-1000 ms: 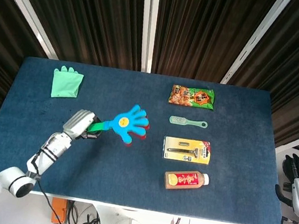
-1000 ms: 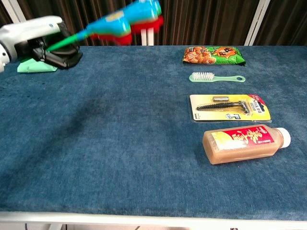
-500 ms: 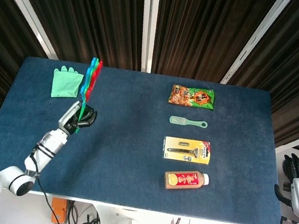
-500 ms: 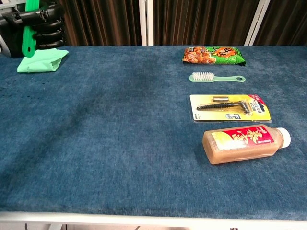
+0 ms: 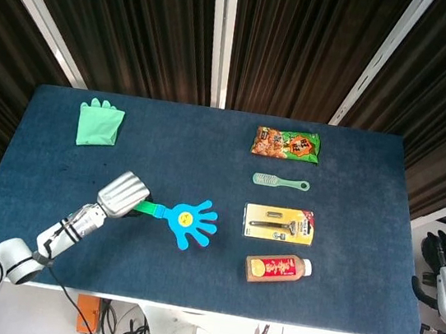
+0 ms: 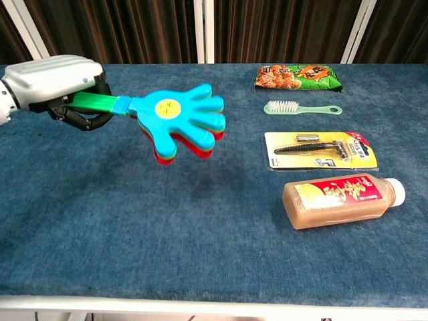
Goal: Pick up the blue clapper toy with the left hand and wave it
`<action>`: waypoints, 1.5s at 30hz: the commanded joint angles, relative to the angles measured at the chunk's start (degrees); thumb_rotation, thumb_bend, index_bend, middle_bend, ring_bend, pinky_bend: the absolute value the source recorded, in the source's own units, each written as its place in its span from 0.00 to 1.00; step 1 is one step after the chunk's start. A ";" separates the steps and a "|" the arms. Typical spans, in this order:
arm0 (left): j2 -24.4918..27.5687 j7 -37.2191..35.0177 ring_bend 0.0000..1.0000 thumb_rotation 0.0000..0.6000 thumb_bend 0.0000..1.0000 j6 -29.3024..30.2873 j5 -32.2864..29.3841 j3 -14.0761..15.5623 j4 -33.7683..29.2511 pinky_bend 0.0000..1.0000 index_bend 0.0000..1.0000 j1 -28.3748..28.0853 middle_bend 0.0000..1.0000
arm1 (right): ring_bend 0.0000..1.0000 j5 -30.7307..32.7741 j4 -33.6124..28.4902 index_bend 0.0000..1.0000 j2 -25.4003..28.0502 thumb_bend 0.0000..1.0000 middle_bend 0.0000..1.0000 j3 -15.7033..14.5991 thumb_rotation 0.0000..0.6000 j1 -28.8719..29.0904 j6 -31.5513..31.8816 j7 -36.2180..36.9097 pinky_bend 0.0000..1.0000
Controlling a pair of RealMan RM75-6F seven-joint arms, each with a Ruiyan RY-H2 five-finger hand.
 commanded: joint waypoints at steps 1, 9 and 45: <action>-0.14 -2.37 1.00 1.00 0.58 -0.70 -0.84 3.44 -0.75 1.00 1.00 -0.90 1.00 | 0.00 -0.01 -0.05 0.00 0.00 0.28 0.00 0.05 1.00 -0.04 0.18 -0.06 0.00; 2.64 -32.91 1.00 1.00 0.58 -2.10 -15.96 -3.48 -15.23 1.00 1.00 1.81 1.00 | 0.00 0.06 -0.26 0.00 0.01 0.28 0.00 0.01 1.00 -0.06 0.10 -0.31 0.00; 2.58 20.57 0.00 0.32 0.02 -6.34 -33.81 -6.58 -19.43 0.00 0.00 3.61 0.00 | 0.00 0.23 0.01 0.00 0.09 0.28 0.00 0.18 1.00 -0.03 0.07 0.05 0.00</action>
